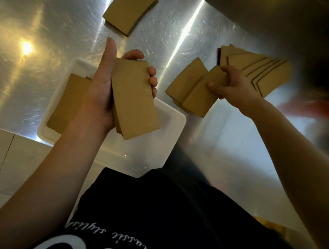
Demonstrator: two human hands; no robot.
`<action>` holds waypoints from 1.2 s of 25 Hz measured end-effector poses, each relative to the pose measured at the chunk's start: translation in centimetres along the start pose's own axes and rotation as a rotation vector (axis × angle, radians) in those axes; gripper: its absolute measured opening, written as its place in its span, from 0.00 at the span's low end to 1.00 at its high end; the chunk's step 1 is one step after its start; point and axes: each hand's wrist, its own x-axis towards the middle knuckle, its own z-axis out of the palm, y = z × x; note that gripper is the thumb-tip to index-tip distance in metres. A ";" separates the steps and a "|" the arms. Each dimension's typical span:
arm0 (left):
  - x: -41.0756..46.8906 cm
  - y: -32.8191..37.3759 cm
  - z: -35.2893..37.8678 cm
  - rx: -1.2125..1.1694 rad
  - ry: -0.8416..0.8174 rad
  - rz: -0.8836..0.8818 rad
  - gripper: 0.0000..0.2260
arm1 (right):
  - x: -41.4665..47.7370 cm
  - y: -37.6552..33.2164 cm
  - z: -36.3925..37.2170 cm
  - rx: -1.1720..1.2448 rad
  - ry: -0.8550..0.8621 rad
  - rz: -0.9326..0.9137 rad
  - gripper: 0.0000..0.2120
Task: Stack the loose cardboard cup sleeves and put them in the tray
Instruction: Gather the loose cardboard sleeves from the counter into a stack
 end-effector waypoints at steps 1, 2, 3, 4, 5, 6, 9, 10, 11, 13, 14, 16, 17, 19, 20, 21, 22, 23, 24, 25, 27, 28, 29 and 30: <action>0.0 0.0 0.0 0.001 -0.002 -0.002 0.23 | 0.2 -0.2 0.3 -0.005 0.011 -0.002 0.31; 0.0 0.0 0.0 0.000 -0.005 -0.006 0.23 | 0.6 -0.4 0.7 -0.014 0.025 -0.006 0.32; 0.0 -0.1 0.0 -0.002 -0.008 -0.009 0.23 | 0.9 -0.7 1.1 -0.036 0.038 -0.010 0.33; 0.0 -0.1 0.1 -0.004 -0.009 -0.011 0.23 | 1.2 -1.2 1.5 -0.069 0.052 -0.013 0.33; 0.0 -0.1 0.1 -0.004 -0.008 -0.011 0.23 | 1.5 -1.6 1.9 -0.114 0.069 -0.018 0.32; 0.1 -0.2 0.1 -0.002 -0.006 -0.012 0.23 | 1.8 -2.0 2.3 -0.163 0.089 -0.032 0.31; 0.1 -0.2 0.0 0.005 -0.006 -0.013 0.23 | 2.4 -2.8 3.2 -0.301 0.146 -0.108 0.29; 0.1 -0.2 0.0 0.006 -0.007 -0.015 0.23 | 2.5 -2.8 3.4 -0.351 0.165 -0.124 0.28; 0.1 -0.2 0.0 0.008 -0.007 -0.018 0.23 | 2.7 -2.6 3.5 -0.399 0.173 -0.122 0.27; 0.1 -0.2 0.0 0.014 -0.007 -0.023 0.22 | 2.9 -2.5 3.7 -0.454 0.178 -0.082 0.26; 0.2 -0.2 0.0 0.016 -0.008 -0.024 0.22 | 2.9 -2.5 3.7 -0.458 0.178 -0.070 0.26; 0.1 -0.1 -0.1 0.015 -0.014 -0.027 0.22 | 2.6 -2.7 3.6 -0.428 0.182 -0.102 0.26; 0.1 -0.1 -0.1 0.015 -0.017 -0.029 0.22 | 2.1 -2.7 3.4 -0.374 0.182 -0.138 0.25; 0.1 -0.1 -0.1 0.014 -0.019 -0.030 0.22 | 1.0 -2.6 2.8 -0.201 0.168 -0.182 0.23; 0.1 -0.1 -0.1 0.015 -0.020 -0.030 0.22 | 0.5 -2.2 2.3 -0.116 0.164 -0.189 0.23; 0.0 -0.1 -0.2 0.018 -0.021 -0.030 0.22 | 0.1 -1.8 1.7 -0.039 0.167 -0.192 0.23; 0.0 -0.1 -0.1 0.019 -0.023 -0.031 0.22 | -0.1 -1.0 1.0 0.037 0.175 -0.178 0.24; 0.0 -0.1 -0.2 0.020 -0.023 -0.032 0.22 | -0.4 -0.4 0.2 0.111 0.184 -0.151 0.26; 0.0 -0.2 -0.2 0.021 -0.021 -0.033 0.22 | -0.7 0.4 -0.5 0.177 0.190 -0.108 0.28; 0.1 -0.2 -0.2 0.022 -0.018 -0.034 0.22 | -1.0 1.2 -1.3 0.223 0.182 -0.068 0.29; 0.0 -0.3 -0.2 0.025 -0.016 -0.033 0.22 | -1.5 2.5 -2.2 0.236 0.132 -0.029 0.29; 0.0 -0.3 -0.2 0.025 -0.017 -0.033 0.22 | -1.8 3.0 -2.3 0.219 0.098 -0.024 0.28; 0.0 -0.3 -0.2 0.026 -0.019 -0.033 0.22 | -2.2 3.2 -2.2 0.207 0.071 -0.024 0.27; 0.1 -0.3 -0.1 0.028 -0.022 -0.035 0.21 | -2.3 3.5 -1.9 0.208 0.058 -0.023 0.26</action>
